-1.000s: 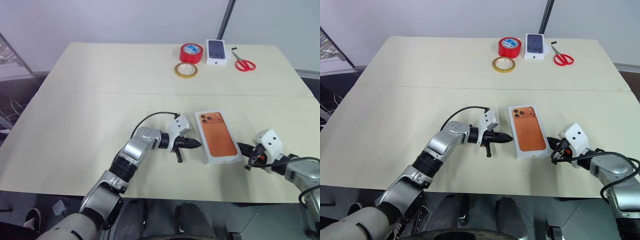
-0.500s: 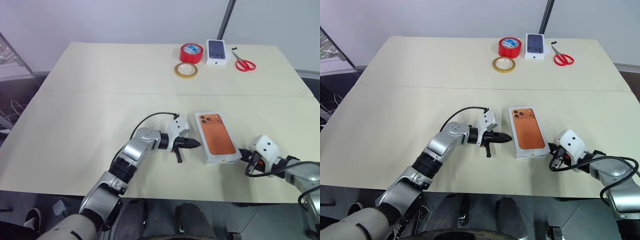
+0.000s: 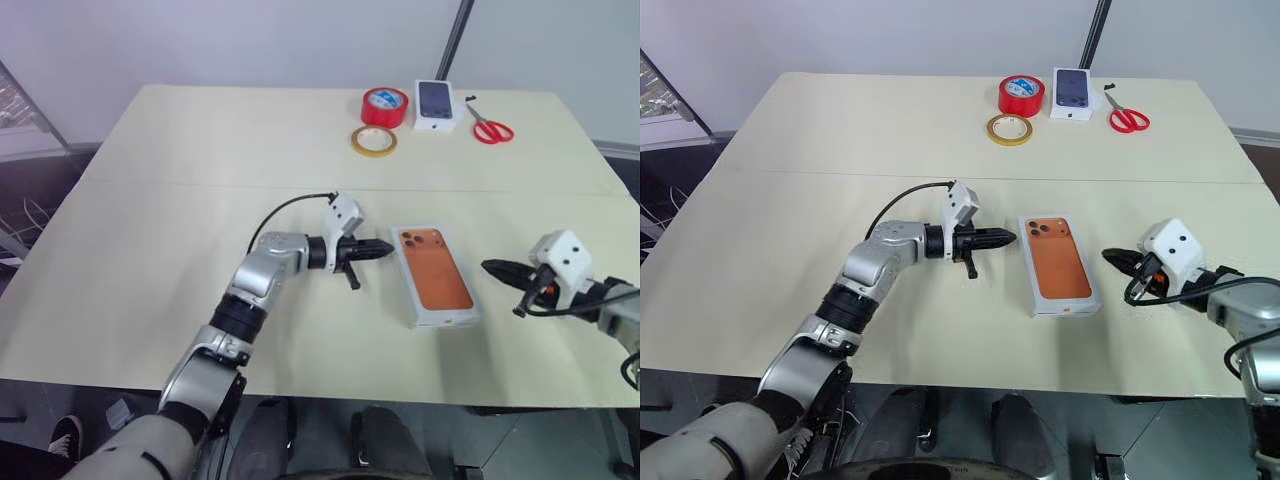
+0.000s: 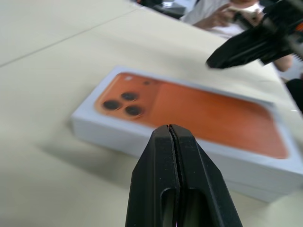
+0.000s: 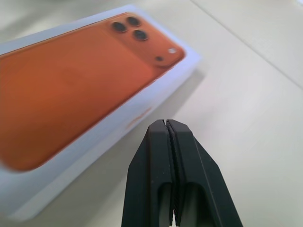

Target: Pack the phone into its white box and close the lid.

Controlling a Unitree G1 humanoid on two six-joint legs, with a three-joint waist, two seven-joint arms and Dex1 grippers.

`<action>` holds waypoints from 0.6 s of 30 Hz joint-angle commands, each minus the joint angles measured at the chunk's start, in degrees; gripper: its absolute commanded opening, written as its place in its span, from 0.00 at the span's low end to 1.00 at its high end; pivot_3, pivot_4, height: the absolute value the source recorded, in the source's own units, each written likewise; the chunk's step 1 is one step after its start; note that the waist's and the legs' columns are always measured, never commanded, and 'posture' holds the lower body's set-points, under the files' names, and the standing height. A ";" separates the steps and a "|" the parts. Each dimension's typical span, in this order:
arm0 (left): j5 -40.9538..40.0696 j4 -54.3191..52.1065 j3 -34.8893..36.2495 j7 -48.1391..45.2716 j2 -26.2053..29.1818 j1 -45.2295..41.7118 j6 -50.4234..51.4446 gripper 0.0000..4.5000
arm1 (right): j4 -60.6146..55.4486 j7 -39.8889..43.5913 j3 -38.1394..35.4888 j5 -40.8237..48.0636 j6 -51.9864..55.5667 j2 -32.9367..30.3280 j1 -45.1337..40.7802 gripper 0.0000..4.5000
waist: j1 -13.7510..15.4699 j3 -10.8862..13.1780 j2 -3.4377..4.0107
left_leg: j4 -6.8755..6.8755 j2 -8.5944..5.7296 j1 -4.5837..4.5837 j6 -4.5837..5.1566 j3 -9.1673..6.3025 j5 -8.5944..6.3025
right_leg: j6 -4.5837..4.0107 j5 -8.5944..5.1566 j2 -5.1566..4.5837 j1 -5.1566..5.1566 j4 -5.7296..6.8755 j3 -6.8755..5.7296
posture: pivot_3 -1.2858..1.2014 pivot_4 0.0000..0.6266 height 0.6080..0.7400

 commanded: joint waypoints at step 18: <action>6.16 6.91 -2.60 2.48 -6.48 -2.28 -6.64 0.00 | 1.53 -4.90 7.59 -5.50 -4.31 6.48 -3.90 0.01 | 0.05 -0.02 0.05 | 0.00 -0.02 -0.07 -0.03 0.06 0.02 | 0.00 0.00 -0.02 -0.14 0.08 0.02 | 0.52 0.24 1.00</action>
